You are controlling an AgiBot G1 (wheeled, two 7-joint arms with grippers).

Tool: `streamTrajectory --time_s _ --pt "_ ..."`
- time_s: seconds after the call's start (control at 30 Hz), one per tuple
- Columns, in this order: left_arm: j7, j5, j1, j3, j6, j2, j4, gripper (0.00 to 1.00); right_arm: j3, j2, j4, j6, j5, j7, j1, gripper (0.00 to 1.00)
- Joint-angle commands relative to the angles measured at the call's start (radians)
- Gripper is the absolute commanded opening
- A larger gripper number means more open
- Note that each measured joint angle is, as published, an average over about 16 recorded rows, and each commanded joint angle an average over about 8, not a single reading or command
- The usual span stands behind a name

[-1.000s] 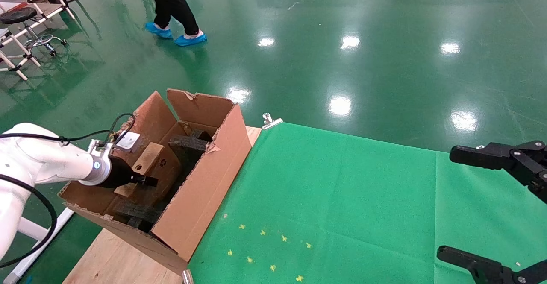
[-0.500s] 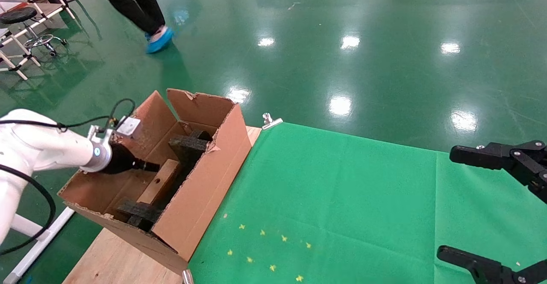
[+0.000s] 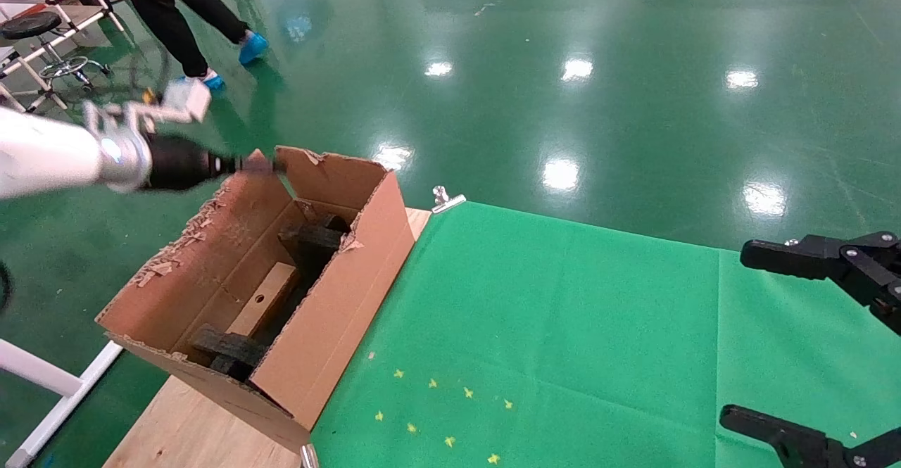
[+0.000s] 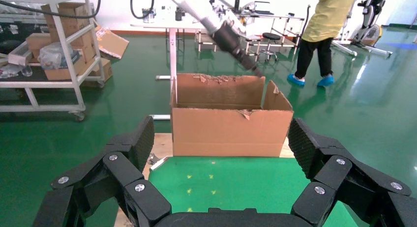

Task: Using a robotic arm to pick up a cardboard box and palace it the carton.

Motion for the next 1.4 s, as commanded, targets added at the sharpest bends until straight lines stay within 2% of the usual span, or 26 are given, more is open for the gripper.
streamTrajectory --time_s 0.03,0.23,0.43,0.8,1.4 --pt "-0.007 -0.052 -0.029 -0.034 0.067 -0.03 -0.029 1.0 0.0 0.0 0.0 0.0 0.0 0.0 0.0 1.0" --pt "-0.042 -0.225 -0.018 -0.132 0.292 -0.08 -0.063 1.0 0.0 0.0 0.0 0.0 0.0 0.0 0.0 1.0" --pt "-0.078 -0.328 0.002 -0.191 0.407 -0.098 -0.056 1.0 0.0 0.0 0.0 0.0 0.0 0.0 0.0 1.0" --pt "-0.054 -0.356 0.035 -0.206 0.415 -0.101 -0.092 1.0 0.0 0.0 0.0 0.0 0.0 0.0 0.0 1.0" --pt "0.144 -0.505 0.25 -0.299 0.435 -0.12 -0.41 1.0 -0.001 0.0 -0.001 0.0 0.001 -0.001 0.0 1.0"
